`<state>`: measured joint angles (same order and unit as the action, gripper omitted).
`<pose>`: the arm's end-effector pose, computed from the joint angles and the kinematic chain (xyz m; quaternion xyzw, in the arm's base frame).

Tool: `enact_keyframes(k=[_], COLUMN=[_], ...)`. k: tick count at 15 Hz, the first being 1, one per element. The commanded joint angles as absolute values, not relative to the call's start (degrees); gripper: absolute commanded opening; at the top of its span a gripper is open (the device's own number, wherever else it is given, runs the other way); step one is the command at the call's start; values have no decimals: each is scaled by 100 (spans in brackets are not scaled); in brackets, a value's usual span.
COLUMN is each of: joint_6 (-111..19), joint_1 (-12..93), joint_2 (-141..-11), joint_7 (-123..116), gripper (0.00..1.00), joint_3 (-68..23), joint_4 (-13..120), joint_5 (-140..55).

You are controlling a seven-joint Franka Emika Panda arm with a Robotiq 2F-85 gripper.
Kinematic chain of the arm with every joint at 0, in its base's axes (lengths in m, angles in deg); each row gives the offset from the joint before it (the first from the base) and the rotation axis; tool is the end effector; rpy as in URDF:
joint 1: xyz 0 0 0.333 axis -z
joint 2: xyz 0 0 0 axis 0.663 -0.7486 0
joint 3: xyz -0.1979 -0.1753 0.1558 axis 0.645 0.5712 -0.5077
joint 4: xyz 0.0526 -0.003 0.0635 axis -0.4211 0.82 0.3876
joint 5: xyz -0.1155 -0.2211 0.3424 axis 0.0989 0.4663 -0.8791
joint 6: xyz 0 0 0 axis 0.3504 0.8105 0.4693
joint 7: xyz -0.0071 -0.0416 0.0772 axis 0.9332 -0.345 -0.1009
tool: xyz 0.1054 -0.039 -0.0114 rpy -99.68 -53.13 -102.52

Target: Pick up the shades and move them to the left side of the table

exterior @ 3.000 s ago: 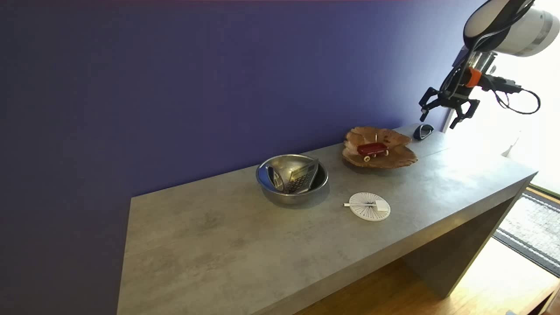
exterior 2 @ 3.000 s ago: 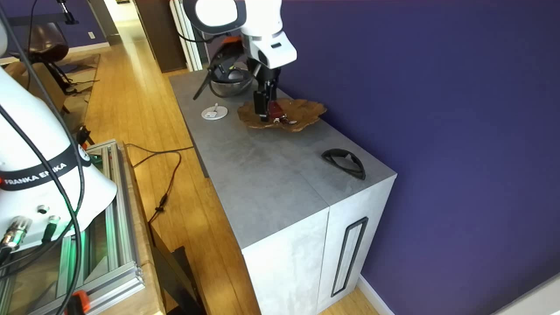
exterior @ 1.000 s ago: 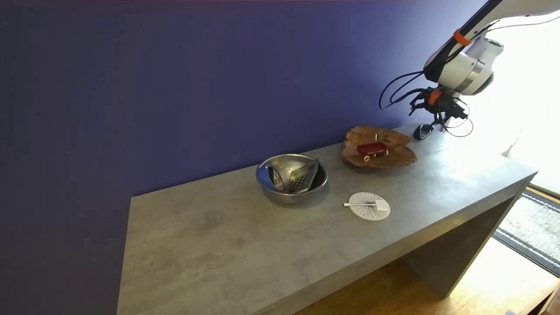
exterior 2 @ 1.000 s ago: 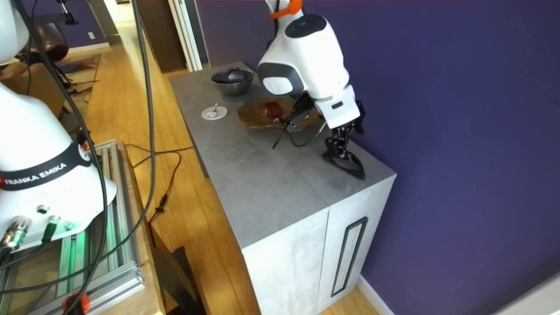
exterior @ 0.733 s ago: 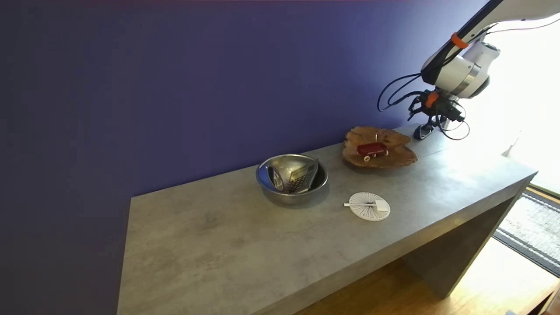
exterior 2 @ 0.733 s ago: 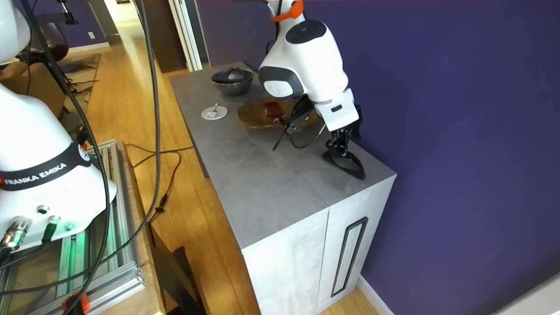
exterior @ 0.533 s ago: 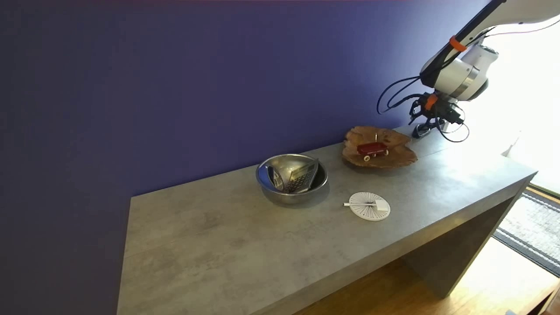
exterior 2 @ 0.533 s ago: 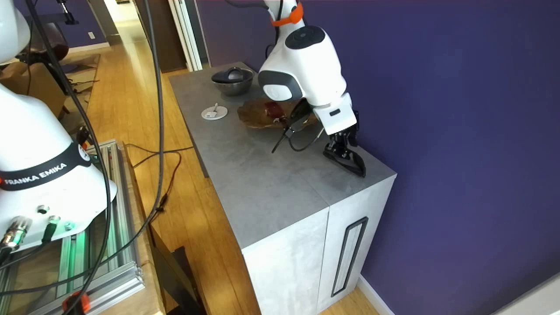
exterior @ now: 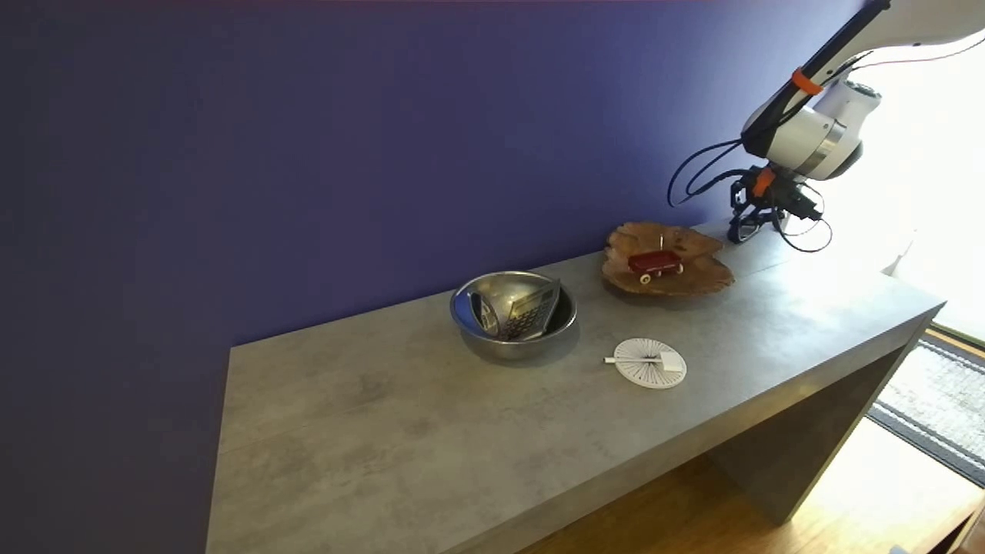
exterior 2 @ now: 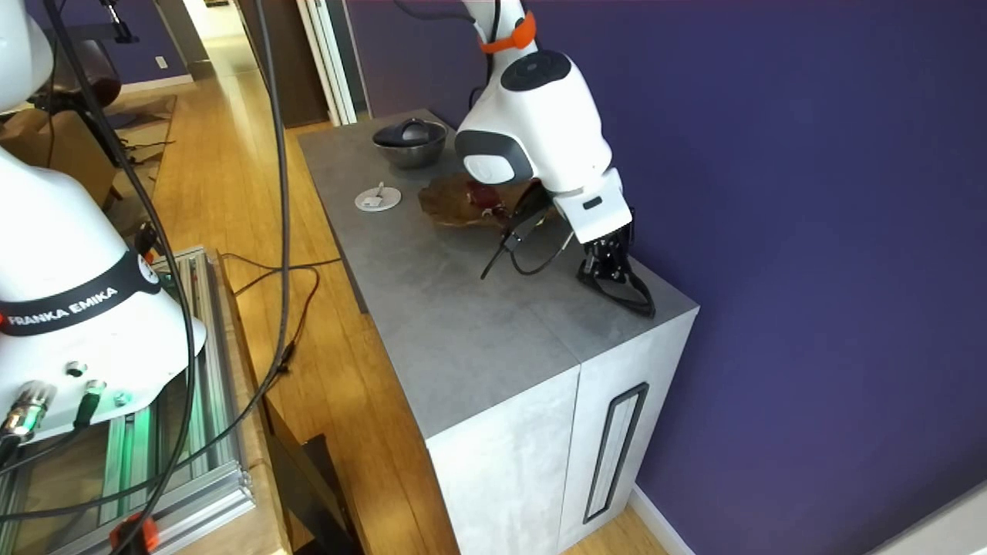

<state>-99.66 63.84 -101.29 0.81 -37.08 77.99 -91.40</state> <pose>0.5676 -0.1934 0.0808 -0.7845 0.5731 -0.2202 0.0873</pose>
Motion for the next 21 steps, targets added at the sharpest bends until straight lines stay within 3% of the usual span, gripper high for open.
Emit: enact_keyframes(k=[1, 8, 12, 13, 14, 15, 19, 20, 21], joint_6=[-9057, -7030, -5284, -4864, -4341, -4932, -4575, -4575, -4398], joint_1=[6680, 8624, 8993, 8893, 7762, 7612, 6794, 6794, 6525], joint_2=[-9164, -7060, -5720, -5427, -5103, -5928, -5265, -5241, -5204], joint_7=[-442, -2854, -4067, -4123, -4225, -3963, -3959, -3959, -4225], gripper=[4, 4, 4, 4, 4, 15, 15, 4, 4], joint_3=[-3758, -5289, -5620, -5667, -4590, -4274, -3730, -3718, -3609], joint_4=[8622, 9936, 10670, 10838, 11000, 10475, 10911, 10937, 10908], joint_5=[-8889, -9586, -10299, -10358, -10402, -10103, -10070, -10066, -10193])
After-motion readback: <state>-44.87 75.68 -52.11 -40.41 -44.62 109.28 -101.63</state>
